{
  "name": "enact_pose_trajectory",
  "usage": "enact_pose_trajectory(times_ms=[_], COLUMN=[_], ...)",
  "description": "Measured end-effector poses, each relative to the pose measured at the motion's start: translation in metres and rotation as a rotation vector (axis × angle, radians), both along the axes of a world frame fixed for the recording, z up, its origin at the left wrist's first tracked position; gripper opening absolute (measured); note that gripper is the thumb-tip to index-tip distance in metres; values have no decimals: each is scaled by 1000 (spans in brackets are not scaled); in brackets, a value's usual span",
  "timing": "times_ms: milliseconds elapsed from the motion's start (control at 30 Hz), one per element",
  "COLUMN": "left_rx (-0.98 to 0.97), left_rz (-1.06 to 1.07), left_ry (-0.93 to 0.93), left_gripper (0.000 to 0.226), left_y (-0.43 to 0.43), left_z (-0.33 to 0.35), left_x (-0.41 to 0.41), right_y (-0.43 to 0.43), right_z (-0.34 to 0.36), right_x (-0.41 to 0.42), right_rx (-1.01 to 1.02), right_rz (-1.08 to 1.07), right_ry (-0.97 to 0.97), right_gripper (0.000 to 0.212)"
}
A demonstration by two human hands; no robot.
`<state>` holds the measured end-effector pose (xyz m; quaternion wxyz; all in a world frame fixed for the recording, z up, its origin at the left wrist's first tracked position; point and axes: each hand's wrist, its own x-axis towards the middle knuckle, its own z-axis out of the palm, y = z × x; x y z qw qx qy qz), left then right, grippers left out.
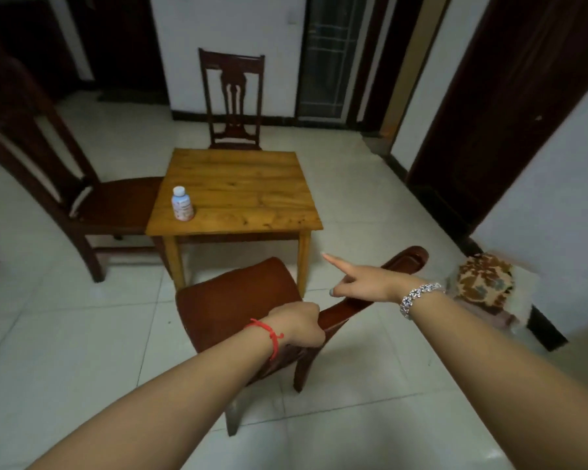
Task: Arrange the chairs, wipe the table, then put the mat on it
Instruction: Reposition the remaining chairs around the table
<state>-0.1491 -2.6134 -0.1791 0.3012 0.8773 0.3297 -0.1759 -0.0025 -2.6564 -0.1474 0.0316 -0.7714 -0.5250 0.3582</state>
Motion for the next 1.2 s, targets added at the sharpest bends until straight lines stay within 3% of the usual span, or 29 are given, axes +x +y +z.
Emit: enact_pose_trajectory(times_ms=[267, 367, 467, 633, 767, 1000, 1200], left_rx=[200, 330, 462, 642, 775, 814, 829], left_rz=[222, 243, 256, 277, 170, 61, -15], left_ry=[39, 27, 3, 3, -42, -67, -22], left_gripper=[37, 33, 32, 48, 45, 49, 53], left_y=[-17, -23, -31, -42, -42, -31, -18], left_z=[-2, -6, -8, -14, -19, -22, -22], left_x=[6, 7, 8, 10, 5, -5, -26], right_y=[-1, 1, 2, -5, -3, -3, 2], right_z=[-11, -10, -14, -24, -31, -29, -29], right_x=[28, 35, 41, 45, 48, 40, 21], right_rx=[-137, -223, -207, 74, 124, 159, 167], right_rz=[256, 350, 491, 681, 709, 695, 677], right_ry=[-8, 47, -56, -424, -448, -431, -454], right_gripper=[76, 88, 102, 75, 49, 42, 52])
